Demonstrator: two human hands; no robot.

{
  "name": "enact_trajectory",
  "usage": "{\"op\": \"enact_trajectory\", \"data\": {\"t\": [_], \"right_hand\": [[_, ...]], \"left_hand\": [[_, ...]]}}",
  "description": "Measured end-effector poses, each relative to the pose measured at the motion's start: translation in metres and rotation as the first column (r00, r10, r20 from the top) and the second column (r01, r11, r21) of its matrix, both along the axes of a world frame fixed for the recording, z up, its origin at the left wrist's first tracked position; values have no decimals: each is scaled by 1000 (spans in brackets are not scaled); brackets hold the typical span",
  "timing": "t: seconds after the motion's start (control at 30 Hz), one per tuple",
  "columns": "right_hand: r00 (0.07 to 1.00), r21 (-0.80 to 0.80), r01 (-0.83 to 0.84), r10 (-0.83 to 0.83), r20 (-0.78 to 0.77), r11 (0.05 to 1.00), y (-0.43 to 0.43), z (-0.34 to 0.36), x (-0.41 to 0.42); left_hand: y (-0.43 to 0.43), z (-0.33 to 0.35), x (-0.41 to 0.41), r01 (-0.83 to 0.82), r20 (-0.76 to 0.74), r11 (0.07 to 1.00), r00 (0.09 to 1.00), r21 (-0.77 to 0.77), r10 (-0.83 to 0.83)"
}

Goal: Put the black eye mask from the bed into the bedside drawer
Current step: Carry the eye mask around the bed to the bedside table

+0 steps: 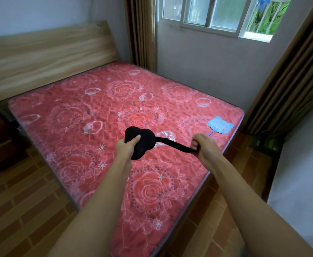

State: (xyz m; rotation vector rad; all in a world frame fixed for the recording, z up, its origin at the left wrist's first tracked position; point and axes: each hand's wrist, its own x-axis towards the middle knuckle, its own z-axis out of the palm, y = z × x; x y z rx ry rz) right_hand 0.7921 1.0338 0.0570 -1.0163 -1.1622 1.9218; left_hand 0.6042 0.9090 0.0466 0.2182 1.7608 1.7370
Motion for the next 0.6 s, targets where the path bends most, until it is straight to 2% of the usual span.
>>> {"op": "enact_trajectory", "data": {"t": [0.1,0.23,0.37,0.47,0.6], "right_hand": [[933,171,-228,165,320,959,-10,-7,-16],[803,294,-466,259,536,835,-26,-3,-39],[746,334,-584,327,580,740,-43,-1,-56],[758,347,-608,391,523,714,-57,3,-65],[708,319,-691,520,478,648,-86,10,-74]], "left_hand": [[-6,0,-5,30,-51,1000,998,-7,-30],[-23,-1,-11,25,-72,1000,997,-3,-25],[-49,-2,-20,-57,-65,998,996,-18,56],[-77,2,-22,-149,-41,989,988,-12,148],[-126,9,-14,-270,-23,963,963,-1,270]]}}
